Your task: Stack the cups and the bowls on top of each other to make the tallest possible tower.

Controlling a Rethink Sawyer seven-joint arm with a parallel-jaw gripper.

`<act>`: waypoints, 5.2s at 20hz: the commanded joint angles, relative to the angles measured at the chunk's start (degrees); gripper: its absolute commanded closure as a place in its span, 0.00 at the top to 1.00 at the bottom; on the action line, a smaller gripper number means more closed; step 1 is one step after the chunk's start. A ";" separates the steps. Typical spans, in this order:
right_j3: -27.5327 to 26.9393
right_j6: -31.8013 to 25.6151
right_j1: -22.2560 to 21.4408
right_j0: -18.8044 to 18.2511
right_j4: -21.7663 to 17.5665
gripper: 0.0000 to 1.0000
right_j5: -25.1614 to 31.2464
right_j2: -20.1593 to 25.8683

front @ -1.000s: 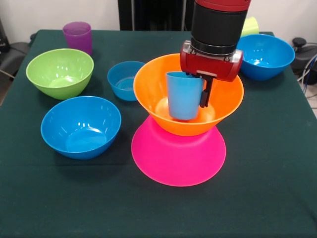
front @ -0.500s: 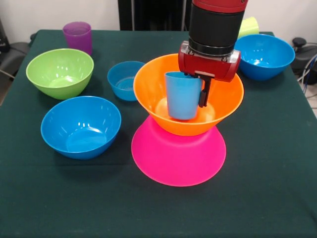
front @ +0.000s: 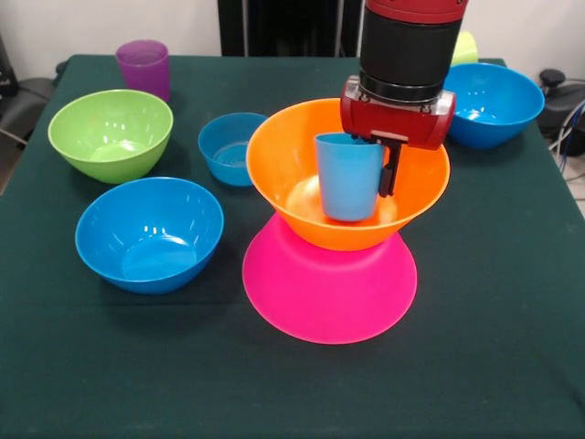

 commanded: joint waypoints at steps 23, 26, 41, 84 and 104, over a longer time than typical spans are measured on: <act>5.99 3.93 -1.18 -0.81 0.83 0.00 -3.63 5.36; 6.40 3.91 -1.33 -0.79 0.65 0.00 -3.78 5.23; 1.17 4.08 -0.93 3.72 -0.37 0.00 8.52 -1.09; 4.05 0.92 0.83 0.22 5.58 0.00 12.78 1.86; 3.10 4.84 2.25 1.68 9.12 0.00 19.48 -0.01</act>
